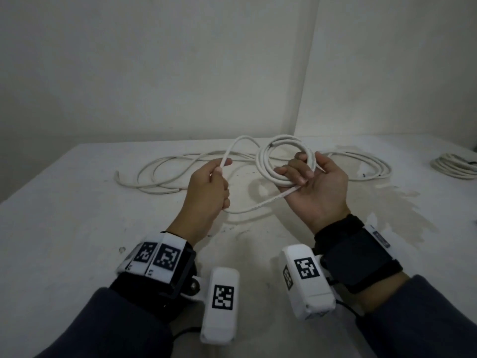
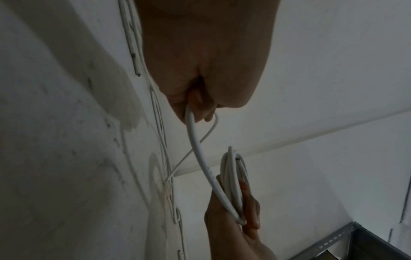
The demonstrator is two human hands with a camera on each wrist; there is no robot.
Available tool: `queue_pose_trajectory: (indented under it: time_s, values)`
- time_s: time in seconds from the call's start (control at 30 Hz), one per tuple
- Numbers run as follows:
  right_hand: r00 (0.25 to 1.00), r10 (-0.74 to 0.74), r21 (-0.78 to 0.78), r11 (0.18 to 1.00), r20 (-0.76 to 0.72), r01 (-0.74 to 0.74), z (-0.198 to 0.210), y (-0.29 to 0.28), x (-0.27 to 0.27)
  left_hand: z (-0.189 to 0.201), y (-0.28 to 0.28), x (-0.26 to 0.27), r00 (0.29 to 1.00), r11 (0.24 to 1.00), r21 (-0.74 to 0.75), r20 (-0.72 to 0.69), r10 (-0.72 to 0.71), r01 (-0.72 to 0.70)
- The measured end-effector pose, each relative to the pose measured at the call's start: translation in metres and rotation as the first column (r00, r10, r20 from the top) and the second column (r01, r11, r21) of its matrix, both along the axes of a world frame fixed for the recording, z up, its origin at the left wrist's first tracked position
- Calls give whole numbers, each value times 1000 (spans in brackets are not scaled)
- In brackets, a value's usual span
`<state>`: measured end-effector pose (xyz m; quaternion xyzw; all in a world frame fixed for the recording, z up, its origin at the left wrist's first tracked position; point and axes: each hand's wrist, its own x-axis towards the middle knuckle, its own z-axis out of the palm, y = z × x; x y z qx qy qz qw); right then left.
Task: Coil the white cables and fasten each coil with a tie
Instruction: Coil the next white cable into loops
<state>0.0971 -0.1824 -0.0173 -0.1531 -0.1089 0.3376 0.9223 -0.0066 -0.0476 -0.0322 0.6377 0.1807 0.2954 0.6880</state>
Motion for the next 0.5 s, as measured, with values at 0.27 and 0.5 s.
queue_pose_trajectory:
  time_s: [0.27,0.5]
  values:
    - [986,-157,-60,986,-52,154,-1,-2,3,-1,-1,1,1000,999,-36,11,5,-4]
    - [984,175,-236,958,37,-161,1,-2,2,-4,6,-3,988,994,-33,116,103,-100]
